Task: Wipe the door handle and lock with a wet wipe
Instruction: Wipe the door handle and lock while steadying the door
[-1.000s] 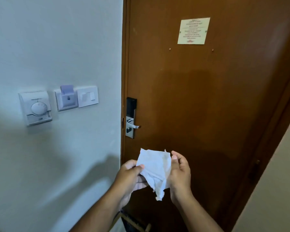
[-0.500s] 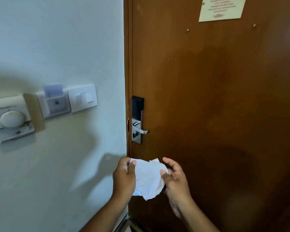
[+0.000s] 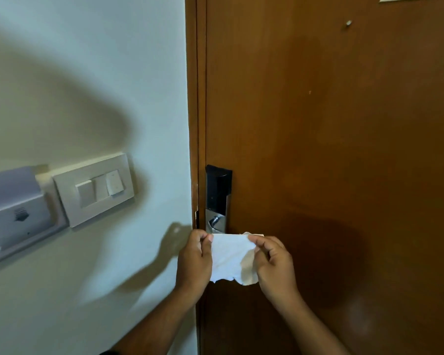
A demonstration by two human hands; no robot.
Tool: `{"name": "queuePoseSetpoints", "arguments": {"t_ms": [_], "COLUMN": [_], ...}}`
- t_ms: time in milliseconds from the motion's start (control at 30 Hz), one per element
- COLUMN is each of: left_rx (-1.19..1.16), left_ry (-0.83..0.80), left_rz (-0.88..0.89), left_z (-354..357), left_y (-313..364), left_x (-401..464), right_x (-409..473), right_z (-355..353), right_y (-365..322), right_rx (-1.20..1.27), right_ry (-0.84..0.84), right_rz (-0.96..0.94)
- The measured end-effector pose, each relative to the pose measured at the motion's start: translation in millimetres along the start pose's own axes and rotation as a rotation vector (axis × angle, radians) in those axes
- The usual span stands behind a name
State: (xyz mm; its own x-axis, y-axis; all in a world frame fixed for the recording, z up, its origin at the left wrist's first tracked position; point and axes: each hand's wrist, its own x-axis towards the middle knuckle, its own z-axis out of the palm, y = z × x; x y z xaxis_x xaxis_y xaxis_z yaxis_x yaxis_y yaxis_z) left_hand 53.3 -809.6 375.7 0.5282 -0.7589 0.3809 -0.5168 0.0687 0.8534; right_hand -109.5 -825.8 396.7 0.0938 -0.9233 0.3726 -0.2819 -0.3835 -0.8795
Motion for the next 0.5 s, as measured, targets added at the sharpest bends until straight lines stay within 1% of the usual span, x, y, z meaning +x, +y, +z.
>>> {"name": "queuePoseSetpoints", "arguments": {"t_ms": [67, 133, 200, 300, 367, 500], "left_rx": [0.029, 0.069, 0.110, 0.182, 0.207, 0.154], "left_ry": [-0.011, -0.013, -0.012, -0.040, -0.062, -0.056], "left_rz": [0.019, 0.029, 0.015, -0.021, -0.055, -0.086], "left_z": [9.1, 17.9, 25.2, 35.6, 39.7, 42.2], "left_y": [-3.0, -7.8, -15.2, -29.0, -38.0, -51.5], "left_x": [18.9, 38.0, 56.1, 77.8, 85.2, 88.4], "right_x": [21.3, 39.8, 54.4, 71.5, 78.0, 80.9], "right_z": [8.1, 17.7, 27.4, 34.3, 34.6, 37.3], "right_y": [4.7, 12.4, 19.9, 30.3, 35.1, 34.5], "right_rx": [-0.101, -0.230, -0.395, -0.722, -0.833, -0.919], "right_ry": [0.018, 0.014, -0.036, -0.170, -0.219, -0.111], "right_rz": [-0.048, -0.056, -0.045, -0.080, -0.102, -0.193]}}
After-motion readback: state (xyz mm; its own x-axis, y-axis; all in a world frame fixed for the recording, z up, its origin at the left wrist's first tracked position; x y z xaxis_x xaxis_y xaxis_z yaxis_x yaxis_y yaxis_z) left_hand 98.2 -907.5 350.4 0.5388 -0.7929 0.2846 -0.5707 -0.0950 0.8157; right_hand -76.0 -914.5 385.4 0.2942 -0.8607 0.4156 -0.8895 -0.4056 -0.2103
